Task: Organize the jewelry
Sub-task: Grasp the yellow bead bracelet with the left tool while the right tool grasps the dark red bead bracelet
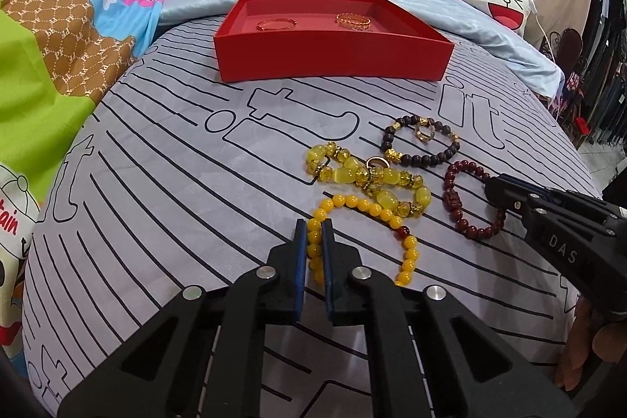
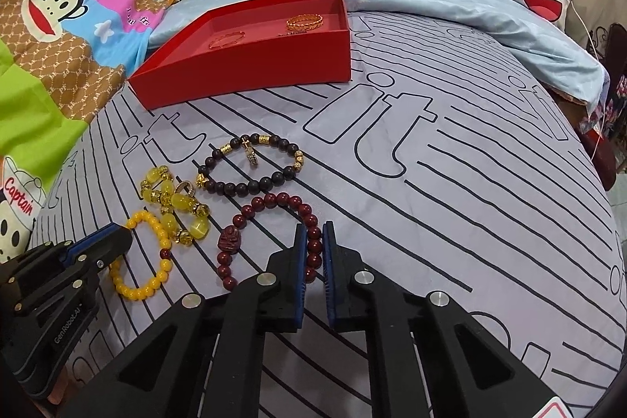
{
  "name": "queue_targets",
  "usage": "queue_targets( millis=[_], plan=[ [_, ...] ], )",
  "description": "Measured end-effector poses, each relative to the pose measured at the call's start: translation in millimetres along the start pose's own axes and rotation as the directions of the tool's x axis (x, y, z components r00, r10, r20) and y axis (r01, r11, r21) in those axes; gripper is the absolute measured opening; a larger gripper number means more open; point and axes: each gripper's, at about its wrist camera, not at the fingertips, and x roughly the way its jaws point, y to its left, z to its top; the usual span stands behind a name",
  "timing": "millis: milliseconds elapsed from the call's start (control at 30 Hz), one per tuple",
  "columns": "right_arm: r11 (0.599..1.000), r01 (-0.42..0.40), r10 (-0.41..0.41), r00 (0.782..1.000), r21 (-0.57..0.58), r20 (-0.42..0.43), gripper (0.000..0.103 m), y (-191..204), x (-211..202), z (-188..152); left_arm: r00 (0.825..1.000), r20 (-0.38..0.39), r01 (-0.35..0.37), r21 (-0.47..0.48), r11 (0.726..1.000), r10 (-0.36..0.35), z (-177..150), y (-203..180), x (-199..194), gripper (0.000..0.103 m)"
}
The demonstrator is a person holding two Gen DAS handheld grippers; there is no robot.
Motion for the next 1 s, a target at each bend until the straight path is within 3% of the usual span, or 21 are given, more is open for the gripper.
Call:
queue_targets(
  millis=[600, 1000],
  plan=[
    [0.997, -0.070, 0.068, 0.996, 0.029, 0.052, 0.008, 1.4, -25.1, 11.8, 0.999, 0.049, 0.004, -0.024, 1.000, -0.002, 23.0, 5.5, -33.5, 0.007],
    [0.994, -0.107, 0.108, 0.990, -0.011, 0.096, 0.008, 1.8, -37.9, 48.6, 0.991, 0.135, -0.002, -0.035, 0.999, 0.007, 70.7, 12.4, -45.4, 0.007]
  ],
)
